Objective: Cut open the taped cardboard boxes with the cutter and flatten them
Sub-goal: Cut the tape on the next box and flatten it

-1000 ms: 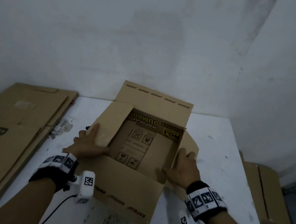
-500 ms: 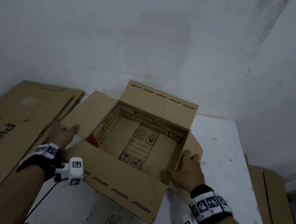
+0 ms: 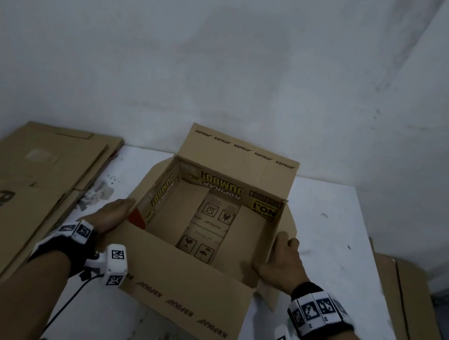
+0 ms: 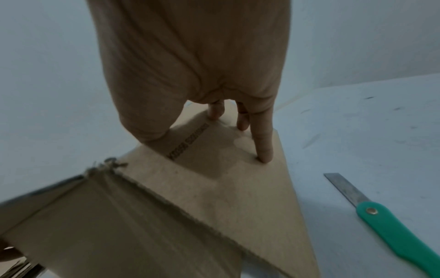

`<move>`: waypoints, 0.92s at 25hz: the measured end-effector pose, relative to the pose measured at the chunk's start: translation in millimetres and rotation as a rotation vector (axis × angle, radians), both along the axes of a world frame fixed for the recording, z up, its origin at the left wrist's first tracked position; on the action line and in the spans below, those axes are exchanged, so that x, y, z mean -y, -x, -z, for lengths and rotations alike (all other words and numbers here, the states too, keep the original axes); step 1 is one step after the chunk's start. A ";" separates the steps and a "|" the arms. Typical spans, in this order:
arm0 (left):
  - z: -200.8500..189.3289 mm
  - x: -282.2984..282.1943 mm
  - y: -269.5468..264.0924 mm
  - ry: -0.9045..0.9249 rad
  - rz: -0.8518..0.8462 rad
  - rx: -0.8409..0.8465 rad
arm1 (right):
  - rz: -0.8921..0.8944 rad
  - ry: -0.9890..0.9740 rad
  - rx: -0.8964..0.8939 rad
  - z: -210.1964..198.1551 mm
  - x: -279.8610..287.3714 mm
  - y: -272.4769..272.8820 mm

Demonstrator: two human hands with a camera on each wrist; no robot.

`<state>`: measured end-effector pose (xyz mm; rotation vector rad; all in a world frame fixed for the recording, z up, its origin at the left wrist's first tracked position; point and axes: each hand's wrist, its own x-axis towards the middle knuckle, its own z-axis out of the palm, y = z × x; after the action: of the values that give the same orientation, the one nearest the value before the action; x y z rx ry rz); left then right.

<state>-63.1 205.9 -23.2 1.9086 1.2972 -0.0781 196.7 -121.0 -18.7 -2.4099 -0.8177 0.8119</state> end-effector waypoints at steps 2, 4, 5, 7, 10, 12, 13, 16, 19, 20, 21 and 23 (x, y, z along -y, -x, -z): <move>1.1 1.5 1.8 0.039 -0.005 0.065 | -0.029 0.003 0.011 -3.0 3.8 -0.3; -6.2 9.9 10.8 0.081 -0.081 0.175 | -0.076 -0.030 0.051 -10.1 14.1 5.9; -13.4 14.7 15.1 0.120 -0.185 0.271 | -0.090 -0.075 0.073 -15.1 23.2 11.3; -19.4 15.5 29.7 0.154 -0.431 0.506 | -0.140 -0.204 0.092 -28.5 44.1 27.8; -16.9 13.2 53.4 0.077 -0.690 0.671 | -0.462 -0.149 0.153 -36.0 67.2 44.0; -16.4 16.6 55.9 0.131 -0.652 0.657 | -0.659 0.027 0.249 -30.6 67.9 47.6; -18.5 19.9 51.9 0.180 -0.623 0.647 | -0.690 0.077 0.298 -26.2 64.8 47.4; -24.8 24.3 41.7 0.212 -0.630 0.650 | -0.677 0.077 0.386 -21.4 48.6 44.0; -37.2 25.6 41.6 0.221 -0.610 0.702 | -0.663 0.031 0.440 -22.6 38.1 30.1; -41.2 26.9 42.3 0.231 -0.598 0.721 | -0.641 0.007 0.435 -23.8 36.3 24.1; -45.7 29.2 42.8 0.257 -0.588 0.724 | -0.620 -0.025 0.421 -27.5 35.7 19.9; -52.7 32.8 42.2 0.363 -0.609 0.741 | -0.588 -0.099 0.414 -35.1 32.2 13.8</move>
<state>-105.3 173.1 29.5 1.0122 1.1683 0.6068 183.0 -153.2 16.4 -2.2953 -1.7349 0.4428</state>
